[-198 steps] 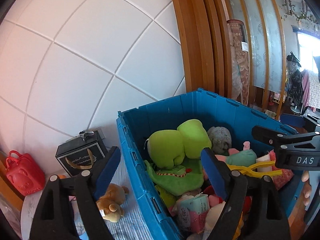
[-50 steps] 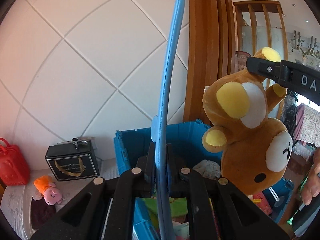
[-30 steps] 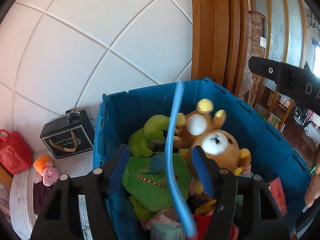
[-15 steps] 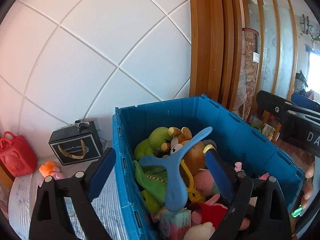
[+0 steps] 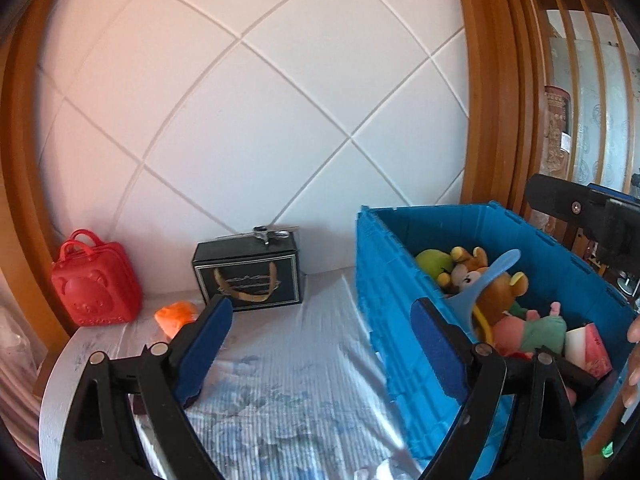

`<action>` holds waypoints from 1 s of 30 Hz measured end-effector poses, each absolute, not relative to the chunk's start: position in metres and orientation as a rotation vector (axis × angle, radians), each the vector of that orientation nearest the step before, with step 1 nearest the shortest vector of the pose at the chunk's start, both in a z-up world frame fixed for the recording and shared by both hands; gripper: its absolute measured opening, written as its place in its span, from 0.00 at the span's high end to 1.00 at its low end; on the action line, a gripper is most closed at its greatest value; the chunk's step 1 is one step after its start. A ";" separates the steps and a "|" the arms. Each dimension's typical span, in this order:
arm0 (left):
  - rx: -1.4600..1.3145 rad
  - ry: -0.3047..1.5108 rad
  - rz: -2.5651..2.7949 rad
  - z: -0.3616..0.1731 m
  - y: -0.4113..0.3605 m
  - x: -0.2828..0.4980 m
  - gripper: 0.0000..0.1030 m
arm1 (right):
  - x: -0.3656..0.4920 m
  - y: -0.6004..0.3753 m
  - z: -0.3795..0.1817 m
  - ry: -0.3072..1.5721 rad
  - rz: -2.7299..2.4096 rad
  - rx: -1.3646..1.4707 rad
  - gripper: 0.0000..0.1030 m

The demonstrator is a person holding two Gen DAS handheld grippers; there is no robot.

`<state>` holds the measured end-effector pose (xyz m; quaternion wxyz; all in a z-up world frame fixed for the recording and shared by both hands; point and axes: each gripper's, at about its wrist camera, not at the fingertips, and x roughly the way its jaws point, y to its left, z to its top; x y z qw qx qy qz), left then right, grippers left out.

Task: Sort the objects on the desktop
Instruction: 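Withdraw both grippers and reach toward the pink pig and clear box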

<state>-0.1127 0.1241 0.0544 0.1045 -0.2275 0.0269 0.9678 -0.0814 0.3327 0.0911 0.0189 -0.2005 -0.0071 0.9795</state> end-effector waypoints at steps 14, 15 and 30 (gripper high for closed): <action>-1.005 -0.023 3.047 -0.031 -0.094 -0.174 0.11 | -0.172 0.146 0.002 -0.041 3.191 -0.978 0.00; -1.037 -0.035 3.056 -0.038 -0.107 -0.181 0.11 | -0.184 0.134 -0.008 -0.049 3.190 -1.015 0.00; -1.468 -0.166 3.043 -0.182 -0.213 -0.346 0.11 | -0.365 0.025 -0.157 -0.193 3.063 -1.476 0.00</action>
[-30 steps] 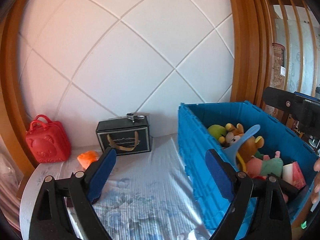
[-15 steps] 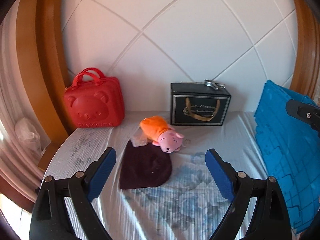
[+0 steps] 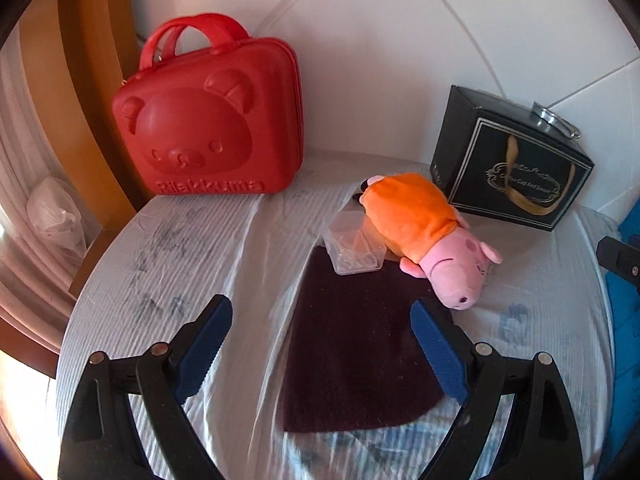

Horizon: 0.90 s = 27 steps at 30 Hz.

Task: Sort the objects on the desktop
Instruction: 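Grasp the clear plastic box with the left gripper while the right grasps the pink pig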

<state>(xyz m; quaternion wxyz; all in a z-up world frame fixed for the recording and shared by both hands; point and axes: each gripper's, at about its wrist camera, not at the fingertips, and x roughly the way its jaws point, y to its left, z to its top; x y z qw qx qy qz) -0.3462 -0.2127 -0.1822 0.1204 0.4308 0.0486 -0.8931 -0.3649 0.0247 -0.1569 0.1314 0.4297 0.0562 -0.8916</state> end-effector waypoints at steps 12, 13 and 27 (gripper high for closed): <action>1.453 0.135 -2.524 -0.275 -0.220 -0.474 0.11 | -0.465 -0.016 -0.248 0.226 -2.502 1.393 0.00; 1.458 0.161 -2.534 -0.278 -0.221 -0.477 0.11 | -0.470 -0.019 -0.253 0.236 -2.496 1.401 0.00; 1.512 0.181 -2.592 -0.272 -0.223 -0.481 0.11 | -0.486 -0.039 -0.281 0.225 -2.393 1.464 0.00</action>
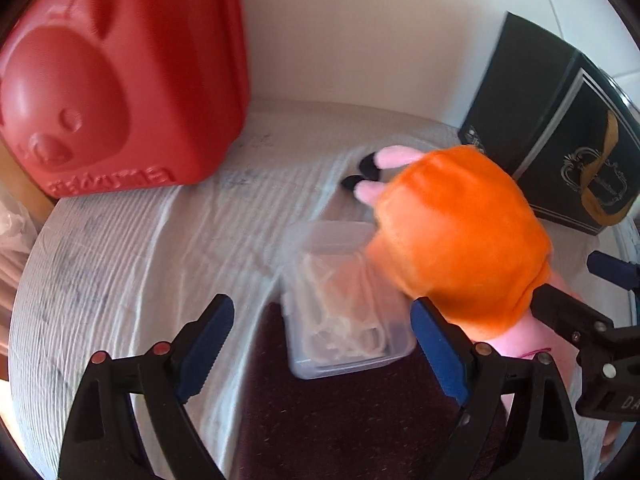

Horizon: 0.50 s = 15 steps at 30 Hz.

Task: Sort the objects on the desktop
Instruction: 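Grasp the clear plastic box with the left gripper while the right grasps the pink pig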

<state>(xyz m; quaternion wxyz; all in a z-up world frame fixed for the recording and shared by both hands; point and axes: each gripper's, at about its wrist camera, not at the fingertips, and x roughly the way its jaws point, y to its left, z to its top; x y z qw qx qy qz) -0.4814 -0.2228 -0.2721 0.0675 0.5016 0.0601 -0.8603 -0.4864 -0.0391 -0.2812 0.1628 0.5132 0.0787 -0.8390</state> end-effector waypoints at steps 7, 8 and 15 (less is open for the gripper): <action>1.592 0.060 -2.507 -0.292 -0.220 -0.492 0.36 | -0.490 -0.030 -0.276 0.208 -2.379 1.476 0.00; 1.592 0.093 -2.501 -0.293 -0.227 -0.490 0.42 | -0.492 -0.033 -0.278 0.205 -2.366 1.481 0.00; 1.564 0.093 -2.525 -0.291 -0.237 -0.496 0.42 | -0.501 -0.058 -0.285 0.240 -2.297 1.472 0.00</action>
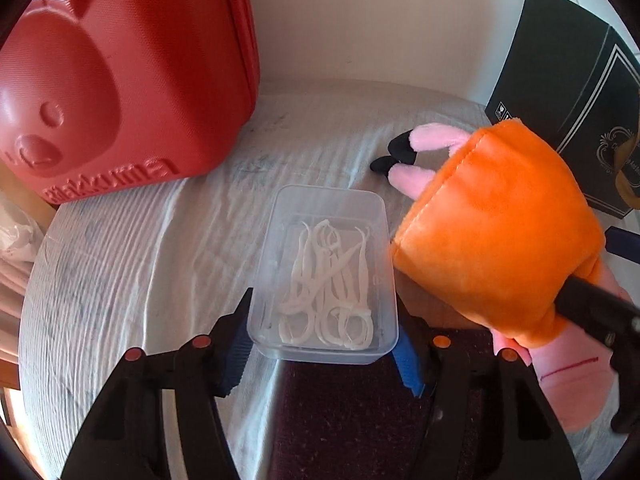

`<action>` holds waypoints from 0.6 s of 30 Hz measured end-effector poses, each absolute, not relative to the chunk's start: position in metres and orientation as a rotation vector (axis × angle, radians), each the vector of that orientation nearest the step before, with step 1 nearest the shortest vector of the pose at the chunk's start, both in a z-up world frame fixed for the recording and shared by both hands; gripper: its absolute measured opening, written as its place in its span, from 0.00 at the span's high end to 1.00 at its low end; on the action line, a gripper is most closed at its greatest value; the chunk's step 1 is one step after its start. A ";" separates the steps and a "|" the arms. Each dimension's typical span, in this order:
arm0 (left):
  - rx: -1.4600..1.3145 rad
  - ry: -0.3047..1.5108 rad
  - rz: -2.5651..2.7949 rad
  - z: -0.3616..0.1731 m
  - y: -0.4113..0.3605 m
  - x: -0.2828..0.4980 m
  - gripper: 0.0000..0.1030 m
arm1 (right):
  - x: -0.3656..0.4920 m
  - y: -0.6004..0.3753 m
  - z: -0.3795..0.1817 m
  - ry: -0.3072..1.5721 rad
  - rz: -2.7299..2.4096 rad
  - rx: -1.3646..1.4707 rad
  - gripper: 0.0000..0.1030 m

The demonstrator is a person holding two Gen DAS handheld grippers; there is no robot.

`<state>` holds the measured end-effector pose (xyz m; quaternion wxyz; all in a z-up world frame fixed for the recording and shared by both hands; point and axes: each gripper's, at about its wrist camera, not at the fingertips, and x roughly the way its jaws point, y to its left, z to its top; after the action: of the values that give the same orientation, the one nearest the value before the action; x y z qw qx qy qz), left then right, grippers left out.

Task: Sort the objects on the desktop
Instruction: 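Grasp the clear plastic box with the left gripper while the right grasps the pink pig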

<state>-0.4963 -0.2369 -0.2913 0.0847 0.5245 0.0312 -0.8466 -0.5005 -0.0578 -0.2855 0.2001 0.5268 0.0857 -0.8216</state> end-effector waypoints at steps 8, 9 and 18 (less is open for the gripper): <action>1.524 0.065 -2.572 -0.292 -0.234 -0.505 0.42 | -0.509 -0.074 -0.300 0.275 -2.235 1.495 0.00; 1.511 0.066 -2.566 -0.291 -0.235 -0.504 0.42 | -0.512 -0.075 -0.302 0.260 -2.224 1.500 0.00; 1.414 0.051 -2.534 -0.264 -0.229 -0.480 0.43 | -0.500 -0.088 -0.308 0.252 -2.234 1.446 0.21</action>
<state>-0.4802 -0.2291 -0.2642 0.1194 0.4837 0.0173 -0.8669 -0.5001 -0.0880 -0.3077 0.2322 0.5263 0.0916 -0.8128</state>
